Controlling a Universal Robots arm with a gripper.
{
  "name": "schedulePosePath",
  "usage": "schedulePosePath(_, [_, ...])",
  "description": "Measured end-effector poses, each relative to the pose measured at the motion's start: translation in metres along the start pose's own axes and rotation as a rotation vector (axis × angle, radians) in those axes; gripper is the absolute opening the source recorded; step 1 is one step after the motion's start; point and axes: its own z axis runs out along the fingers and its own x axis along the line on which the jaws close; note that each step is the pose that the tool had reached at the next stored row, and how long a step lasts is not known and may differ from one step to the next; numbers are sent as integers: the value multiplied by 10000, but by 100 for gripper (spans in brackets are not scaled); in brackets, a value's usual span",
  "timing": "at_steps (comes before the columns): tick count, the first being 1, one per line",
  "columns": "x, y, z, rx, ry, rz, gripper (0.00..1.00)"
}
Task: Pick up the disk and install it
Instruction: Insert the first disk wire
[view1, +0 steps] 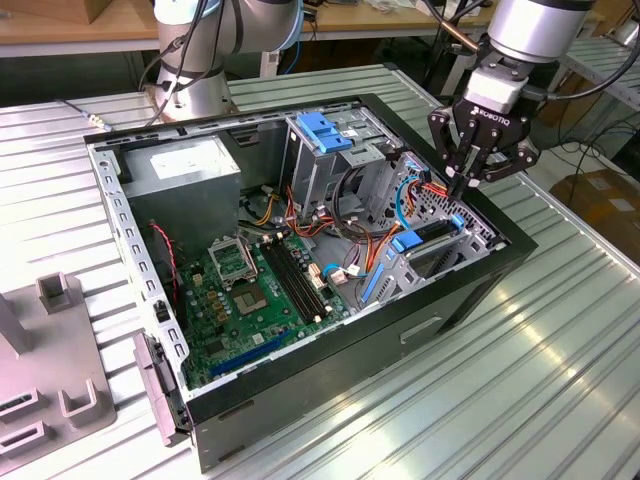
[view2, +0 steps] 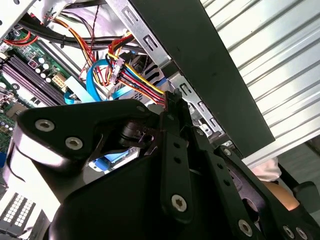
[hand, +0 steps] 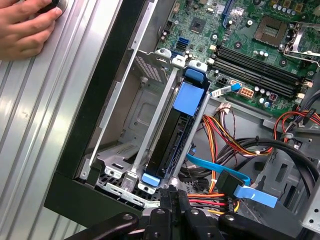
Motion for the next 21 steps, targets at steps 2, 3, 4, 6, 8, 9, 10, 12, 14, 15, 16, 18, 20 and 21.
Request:
schedulePosePath(2, [0,0,0,0,0,0,16])
schedulePosePath(3, [0,0,0,0,0,0,16])
schedulePosePath(4, [0,0,0,0,0,0,16])
schedulePosePath(6, [0,0,0,0,0,6,16])
schedulePosePath(8, [0,1,0,-5,0,44,16])
schedulePosePath(9, [0,1,0,-9,0,80,16])
schedulePosePath(10, [0,1,0,-14,0,133,16])
schedulePosePath(12, [0,1,0,-50,0,470,16])
schedulePosePath(14, [0,1,1,-95,-2,912,16])
schedulePosePath(15, [0,0,1,-113,-2,1077,16])
schedulePosePath(16, [-1,0,2,-145,-3,1386,16])
schedulePosePath(18, [-1,1,4,-188,-4,1797,16])
schedulePosePath(20, [-1,0,7,-219,-4,2088,16])
schedulePosePath(21, [-1,1,7,-230,-4,2188,16])
